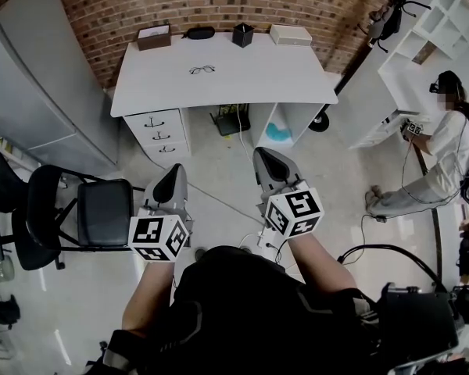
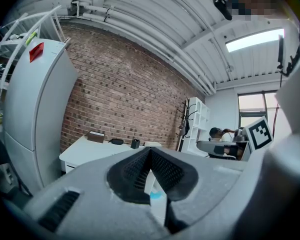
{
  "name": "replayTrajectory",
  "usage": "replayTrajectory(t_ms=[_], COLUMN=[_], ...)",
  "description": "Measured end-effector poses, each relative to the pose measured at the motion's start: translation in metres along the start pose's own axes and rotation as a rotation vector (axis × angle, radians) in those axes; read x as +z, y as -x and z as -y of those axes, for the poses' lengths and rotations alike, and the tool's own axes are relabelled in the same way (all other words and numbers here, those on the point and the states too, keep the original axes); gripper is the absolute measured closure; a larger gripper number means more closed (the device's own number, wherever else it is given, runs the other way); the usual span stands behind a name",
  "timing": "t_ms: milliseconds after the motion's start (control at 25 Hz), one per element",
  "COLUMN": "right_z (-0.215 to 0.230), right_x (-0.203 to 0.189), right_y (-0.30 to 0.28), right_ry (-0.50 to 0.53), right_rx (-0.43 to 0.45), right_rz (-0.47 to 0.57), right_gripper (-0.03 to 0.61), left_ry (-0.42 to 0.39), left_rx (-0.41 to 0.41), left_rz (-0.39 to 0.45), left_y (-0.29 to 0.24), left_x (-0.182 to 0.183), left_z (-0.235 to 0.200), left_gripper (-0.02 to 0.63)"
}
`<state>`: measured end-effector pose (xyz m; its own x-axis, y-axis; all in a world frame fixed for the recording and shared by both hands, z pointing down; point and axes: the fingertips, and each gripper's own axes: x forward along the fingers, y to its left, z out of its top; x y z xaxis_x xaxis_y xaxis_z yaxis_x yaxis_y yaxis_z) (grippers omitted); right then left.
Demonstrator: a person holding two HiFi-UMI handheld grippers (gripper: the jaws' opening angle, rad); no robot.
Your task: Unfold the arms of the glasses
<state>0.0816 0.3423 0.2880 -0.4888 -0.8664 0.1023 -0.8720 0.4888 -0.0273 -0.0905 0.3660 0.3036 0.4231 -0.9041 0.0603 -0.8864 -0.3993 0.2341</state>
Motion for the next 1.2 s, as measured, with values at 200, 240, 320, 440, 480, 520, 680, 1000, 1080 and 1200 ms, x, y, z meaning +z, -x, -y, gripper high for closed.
replayTrajectory(t_ms=[200,240,320,440,480,520,680,1000,1080,1200], right_z=[-0.016,-0.019,-0.027,-0.039,-0.042,-0.046,-0.055,-0.049,-0.042,-0.028], right_x=[0.000,0.001,0.001,-0.002,-0.002,-0.003,-0.005,-0.006,-0.008,-0.009], right_y=[-0.015,-0.017,-0.024,-0.032,-0.035,-0.036,-0.041,-0.062,-0.071,-0.090], right_ry=[0.015,0.018,0.026,0.030,0.032,0.033,0.039,0.050,0.043,0.027], right_rx=[-0.005,-0.008,-0.011,-0.015,-0.015,-0.015,-0.014,0.003,0.012,0.023], right_rz=[-0.011,-0.011,-0.011,-0.013,-0.014,-0.015,-0.019,-0.021,-0.018,-0.017], right_gripper=[0.571,0.571,0.571,0.571,0.571,0.570,0.571,0.569,0.569,0.570], left_ry=[-0.006,-0.005,-0.003,-0.002,-0.003,-0.003,0.008,0.014,0.009,0.003], left_rx=[-0.008,-0.010,-0.015,-0.030,-0.034,-0.037,-0.040,-0.041,-0.033,-0.016], left_rz=[-0.006,-0.007,-0.005,-0.001,0.000,0.001,0.002,-0.002,-0.005,-0.002], left_y=[0.001,0.002,0.003,0.006,0.007,0.007,0.009,-0.006,-0.014,-0.033], left_x=[-0.001,-0.002,-0.001,0.000,0.001,0.001,-0.001,-0.004,-0.005,-0.002], left_z=[-0.019,-0.024,-0.034,-0.047,-0.050,-0.053,-0.064,-0.070,-0.073,-0.079], left_gripper=[0.607,0.606,0.607,0.607,0.607,0.607,0.607,0.607,0.607,0.606])
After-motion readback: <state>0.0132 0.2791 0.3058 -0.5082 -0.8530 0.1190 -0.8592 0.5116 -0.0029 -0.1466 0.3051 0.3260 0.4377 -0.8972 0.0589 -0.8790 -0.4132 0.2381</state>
